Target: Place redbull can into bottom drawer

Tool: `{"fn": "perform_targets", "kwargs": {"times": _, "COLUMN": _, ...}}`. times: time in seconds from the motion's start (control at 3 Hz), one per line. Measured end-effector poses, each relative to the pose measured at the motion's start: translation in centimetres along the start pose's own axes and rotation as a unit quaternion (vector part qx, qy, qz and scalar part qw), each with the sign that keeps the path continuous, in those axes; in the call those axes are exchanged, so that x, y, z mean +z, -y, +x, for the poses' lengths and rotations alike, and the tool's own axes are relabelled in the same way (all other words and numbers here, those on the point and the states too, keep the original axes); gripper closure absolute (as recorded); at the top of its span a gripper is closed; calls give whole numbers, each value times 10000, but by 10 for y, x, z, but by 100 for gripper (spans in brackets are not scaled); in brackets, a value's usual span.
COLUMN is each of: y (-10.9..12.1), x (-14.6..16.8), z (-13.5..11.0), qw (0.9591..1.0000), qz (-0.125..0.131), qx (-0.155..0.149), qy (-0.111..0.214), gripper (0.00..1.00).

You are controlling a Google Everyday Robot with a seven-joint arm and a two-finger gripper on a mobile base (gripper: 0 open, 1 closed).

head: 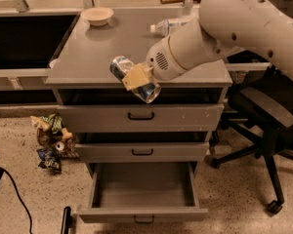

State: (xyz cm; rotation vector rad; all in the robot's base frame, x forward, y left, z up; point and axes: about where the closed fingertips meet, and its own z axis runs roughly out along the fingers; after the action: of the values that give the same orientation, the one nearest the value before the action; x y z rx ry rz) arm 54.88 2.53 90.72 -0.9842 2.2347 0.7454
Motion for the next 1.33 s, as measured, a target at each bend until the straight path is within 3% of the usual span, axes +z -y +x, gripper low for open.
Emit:
{"fn": "perform_targets", "kwargs": {"times": 0.33, "y": -3, "x": 27, "z": 27, "qw": 9990, "qz": 180, "qx": -213, "qy": -346, "gripper": 100}}
{"fn": "perform_targets", "kwargs": {"times": 0.67, "y": -4, "x": 64, "z": 75, "qw": 9966, "qz": 226, "qx": -306, "qy": -725, "gripper": 100}}
{"fn": "perform_targets", "kwargs": {"times": 1.0, "y": -8, "x": 100, "z": 122, "qw": 9932, "qz": 86, "qx": -249, "qy": -1134, "gripper": 100}}
{"fn": "perform_targets", "kwargs": {"times": 1.33, "y": -12, "x": 139, "z": 173, "qw": 9870, "qz": -330, "qx": -2, "qy": -1572, "gripper": 100}}
